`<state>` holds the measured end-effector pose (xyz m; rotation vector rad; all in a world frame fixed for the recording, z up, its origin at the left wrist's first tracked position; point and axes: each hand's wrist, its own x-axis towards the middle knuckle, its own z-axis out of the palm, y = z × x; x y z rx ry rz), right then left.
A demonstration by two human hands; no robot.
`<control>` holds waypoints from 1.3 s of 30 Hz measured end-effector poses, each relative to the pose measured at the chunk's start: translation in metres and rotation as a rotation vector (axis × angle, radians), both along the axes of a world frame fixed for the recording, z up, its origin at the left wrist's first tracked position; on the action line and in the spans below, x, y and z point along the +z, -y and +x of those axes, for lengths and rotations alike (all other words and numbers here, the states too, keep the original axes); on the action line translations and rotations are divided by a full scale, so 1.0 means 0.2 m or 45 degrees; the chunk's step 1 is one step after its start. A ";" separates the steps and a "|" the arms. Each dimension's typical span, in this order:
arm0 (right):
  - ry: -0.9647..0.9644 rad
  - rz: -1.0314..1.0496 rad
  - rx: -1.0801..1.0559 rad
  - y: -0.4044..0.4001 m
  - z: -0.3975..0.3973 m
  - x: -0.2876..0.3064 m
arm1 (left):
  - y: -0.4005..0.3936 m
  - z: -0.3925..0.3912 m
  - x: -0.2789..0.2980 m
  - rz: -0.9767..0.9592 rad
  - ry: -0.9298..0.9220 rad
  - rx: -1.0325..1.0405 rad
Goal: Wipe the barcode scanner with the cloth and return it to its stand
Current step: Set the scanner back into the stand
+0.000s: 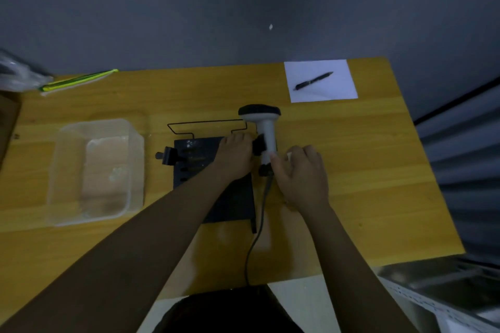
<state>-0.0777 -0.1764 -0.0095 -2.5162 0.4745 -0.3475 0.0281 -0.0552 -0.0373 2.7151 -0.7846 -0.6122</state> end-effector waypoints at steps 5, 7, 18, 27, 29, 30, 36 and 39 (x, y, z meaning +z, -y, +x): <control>0.074 -0.068 0.152 -0.01 -0.03 0.24 | -0.07 -0.06 0.25 -0.085 -0.010 0.037; 0.119 -0.053 0.222 -0.05 -0.01 0.36 | -0.13 -0.09 0.36 -0.161 -0.033 0.051; 0.342 0.495 0.506 -0.69 0.32 0.72 | -0.85 -0.03 0.71 -0.320 0.107 0.448; 0.297 0.952 0.452 -1.44 0.65 0.58 | -1.56 0.14 0.64 -0.300 0.132 0.745; 0.287 0.963 0.413 -1.56 0.70 0.48 | -1.65 0.18 0.59 -0.264 0.122 0.748; 0.285 0.929 0.410 -1.61 0.73 0.40 | -1.68 0.20 0.55 -0.248 0.120 0.741; -0.904 0.046 0.764 -1.67 0.64 -0.10 | -1.78 0.26 0.36 -0.144 0.008 0.642; -0.919 -0.054 0.823 -1.65 0.56 -0.11 | -1.79 0.28 0.30 -0.050 -0.010 0.553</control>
